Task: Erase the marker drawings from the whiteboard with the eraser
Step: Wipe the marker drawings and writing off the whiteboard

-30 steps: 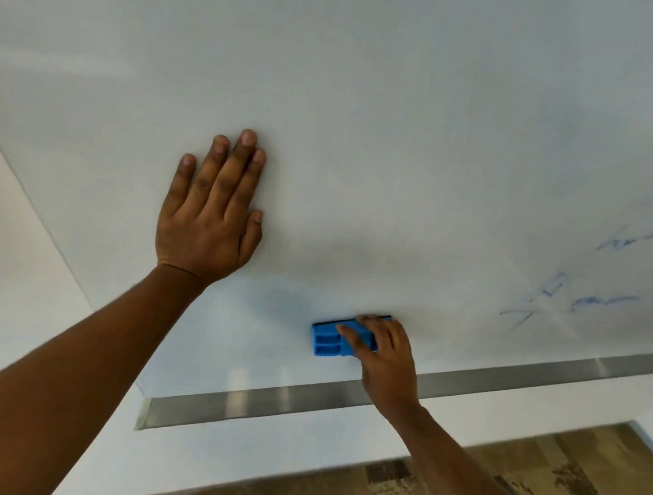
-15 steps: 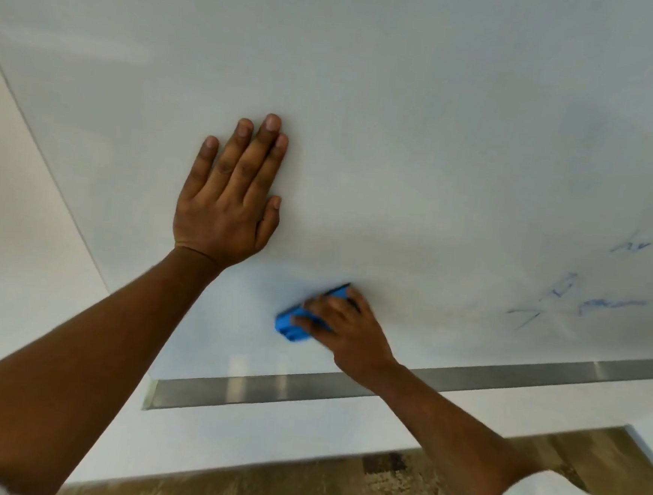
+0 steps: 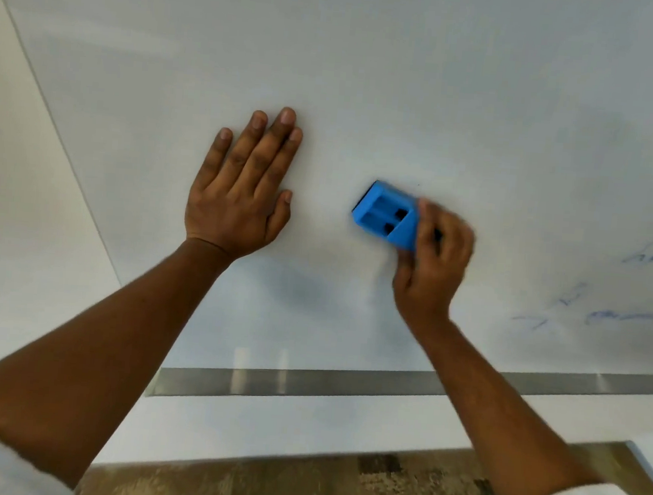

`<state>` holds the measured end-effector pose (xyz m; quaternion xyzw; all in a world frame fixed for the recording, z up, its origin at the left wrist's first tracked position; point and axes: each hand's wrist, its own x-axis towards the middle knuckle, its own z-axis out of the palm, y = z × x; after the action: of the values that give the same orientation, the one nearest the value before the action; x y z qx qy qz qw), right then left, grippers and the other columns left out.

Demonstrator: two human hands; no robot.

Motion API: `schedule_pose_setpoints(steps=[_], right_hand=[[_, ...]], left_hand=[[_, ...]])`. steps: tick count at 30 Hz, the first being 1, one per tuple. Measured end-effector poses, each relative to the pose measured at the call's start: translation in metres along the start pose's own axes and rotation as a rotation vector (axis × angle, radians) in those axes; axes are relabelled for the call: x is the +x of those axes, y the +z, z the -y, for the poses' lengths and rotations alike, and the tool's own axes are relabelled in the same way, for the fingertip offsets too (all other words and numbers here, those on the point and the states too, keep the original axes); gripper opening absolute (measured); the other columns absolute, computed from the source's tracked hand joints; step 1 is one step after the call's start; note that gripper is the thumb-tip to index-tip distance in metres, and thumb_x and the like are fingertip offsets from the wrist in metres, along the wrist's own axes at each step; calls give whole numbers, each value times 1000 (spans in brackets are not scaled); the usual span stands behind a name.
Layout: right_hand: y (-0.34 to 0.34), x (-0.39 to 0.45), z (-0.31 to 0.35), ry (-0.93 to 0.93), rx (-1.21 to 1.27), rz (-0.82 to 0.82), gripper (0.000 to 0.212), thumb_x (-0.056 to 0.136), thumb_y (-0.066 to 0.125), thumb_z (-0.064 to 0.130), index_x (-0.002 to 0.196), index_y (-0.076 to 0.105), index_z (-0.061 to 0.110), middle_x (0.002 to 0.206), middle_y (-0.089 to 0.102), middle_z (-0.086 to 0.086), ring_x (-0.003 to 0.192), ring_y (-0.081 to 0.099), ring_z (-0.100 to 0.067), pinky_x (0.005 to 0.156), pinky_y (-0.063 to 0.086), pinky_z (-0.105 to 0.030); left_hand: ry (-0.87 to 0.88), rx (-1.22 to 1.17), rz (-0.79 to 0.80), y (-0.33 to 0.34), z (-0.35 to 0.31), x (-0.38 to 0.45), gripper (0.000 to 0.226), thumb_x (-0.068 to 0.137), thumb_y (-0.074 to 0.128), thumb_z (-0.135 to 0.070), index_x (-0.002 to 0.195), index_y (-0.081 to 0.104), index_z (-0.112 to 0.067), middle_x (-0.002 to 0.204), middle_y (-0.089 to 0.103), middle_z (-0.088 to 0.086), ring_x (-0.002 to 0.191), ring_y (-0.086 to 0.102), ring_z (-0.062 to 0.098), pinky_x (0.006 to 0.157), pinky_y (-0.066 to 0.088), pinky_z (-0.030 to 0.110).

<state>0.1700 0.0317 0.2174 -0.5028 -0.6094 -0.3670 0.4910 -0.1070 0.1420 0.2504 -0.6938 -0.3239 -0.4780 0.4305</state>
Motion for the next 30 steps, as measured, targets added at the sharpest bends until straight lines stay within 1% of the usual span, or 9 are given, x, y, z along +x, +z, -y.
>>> schedule_pose_setpoints(steps=[5,8,10,13,17,20,25,28,30], right_hand=[[15,-86,6,-268,40,284,53,94,66,-4,143,60,15,130,62,-3,113,57,-28,106,45,-50],[6,-98,-14,-542,41,521,51,99,47,-6,144,59,16,134,65,-2,117,60,-27,116,39,-47],[-5,-78,-28,-650,45,565,53,99,43,-6,146,57,14,133,65,-3,118,60,-27,118,38,-47],[-28,-19,-55,-510,25,330,51,97,57,-4,146,57,11,132,62,-7,116,57,-31,117,37,-50],[-61,73,-113,-6,-11,-82,58,101,65,20,154,43,10,138,51,-13,120,48,-33,108,44,-46],[-63,80,-125,163,3,-214,60,101,66,28,154,43,8,140,53,-16,122,49,-32,106,44,-39],[-44,-27,-117,-195,58,95,54,97,67,7,148,51,11,129,58,-10,109,59,-36,98,49,-53],[-58,-91,-145,-534,-26,398,44,99,65,6,142,61,15,131,67,-5,115,67,-28,111,47,-51],[-72,-88,-173,-586,-27,437,46,96,67,4,140,64,16,131,69,-3,117,67,-25,114,45,-47]], left_hand=[[0,17,-7,1,1,-1,71,107,43,-36,172,25,-13,180,11,0,169,8,19,138,10,40],[-11,5,8,0,1,0,71,108,43,-36,172,25,-13,179,17,2,169,10,19,138,11,40],[-17,-1,24,-3,1,1,70,108,43,-36,172,24,-13,177,23,5,169,9,19,137,10,40],[-51,-53,56,-9,-4,4,70,108,43,-33,172,23,-11,174,32,11,169,4,18,137,8,41],[-254,-174,113,-17,-34,8,73,103,48,-21,169,24,-1,173,29,26,168,-11,19,137,-1,43],[-398,-232,124,-13,-74,18,77,99,51,-18,166,22,6,173,22,31,167,-9,23,136,-6,39],[-172,-240,113,3,-143,55,71,96,62,-9,163,39,2,170,38,23,160,26,37,137,-2,36],[-119,-248,89,10,-176,83,71,97,66,-10,162,41,1,170,39,21,162,25,33,137,4,38],[-93,-266,85,16,-190,102,70,101,62,-15,164,37,1,172,35,20,167,11,24,137,5,38]])
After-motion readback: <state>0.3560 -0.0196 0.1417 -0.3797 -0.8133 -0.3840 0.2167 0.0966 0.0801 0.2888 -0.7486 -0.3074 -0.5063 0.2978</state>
